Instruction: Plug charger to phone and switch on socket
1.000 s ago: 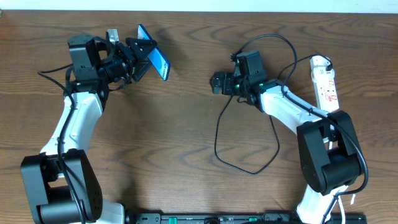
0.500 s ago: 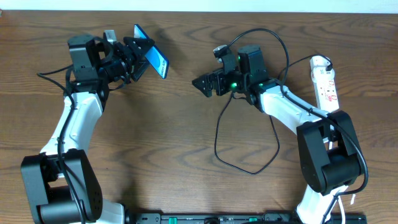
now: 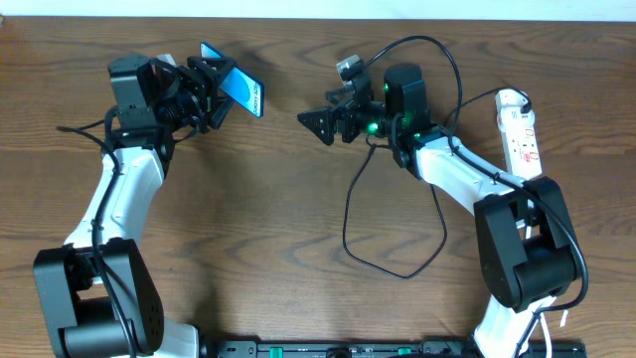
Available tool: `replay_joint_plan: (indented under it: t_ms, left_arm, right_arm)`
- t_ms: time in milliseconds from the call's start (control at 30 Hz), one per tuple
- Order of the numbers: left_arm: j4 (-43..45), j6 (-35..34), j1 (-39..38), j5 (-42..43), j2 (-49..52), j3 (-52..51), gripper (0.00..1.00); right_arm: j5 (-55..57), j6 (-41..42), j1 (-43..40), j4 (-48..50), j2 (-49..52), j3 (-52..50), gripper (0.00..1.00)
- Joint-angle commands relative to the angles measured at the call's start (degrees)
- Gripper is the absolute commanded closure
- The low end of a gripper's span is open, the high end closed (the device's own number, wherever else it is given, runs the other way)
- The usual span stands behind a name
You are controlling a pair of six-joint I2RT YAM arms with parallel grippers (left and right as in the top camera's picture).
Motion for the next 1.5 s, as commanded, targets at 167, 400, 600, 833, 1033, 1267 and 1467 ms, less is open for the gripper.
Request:
replay_joint_plan:
  t_ms: [167,400,600,833,1033,1267,1467]
  left_arm:
    - [0.5,-1.7,-0.6,-2.1,-0.8,0.1,0.93]
    - [0.5,-1.7,-2.8,-4.1,-0.8,0.1,0.93]
    - [0.5,-1.7,-4.5,-5.9,-0.8,0.1,0.93]
    - [0.5,-1.8,-6.1,-6.4,-0.8,0.1,0.93]
    - [0.5,-2.0,-7.9,-6.6,-0.8,0.1,0.93]
    - [0.5,-2.0,-9.4,-6.6,-0.8,0.1,0.93]
    - [0.5,-2.0,-10.9,-6.6,-0.8,0.1,0.93]
  right_arm:
    - [-1.8,1.9,3.0,4.0,-0.5,0.9,0.01]
    - [-1.1,2.1,4.1,4.9,-0.5,0.9,0.01]
    - [-1.0,2.8,4.1,6.2,-0.5,0.9,0.01]
    - [-1.0,3.3,4.2,7.2,-0.5,0.9,0.01]
    - [-0.9,3.6,4.6,8.1,-0.5,0.9,0.01]
    - [0.1,4.1,4.9,8.3,-0.5,0.9,0.01]
    - [0.1,4.1,4.9,8.5,-0.5,0.9,0.01]
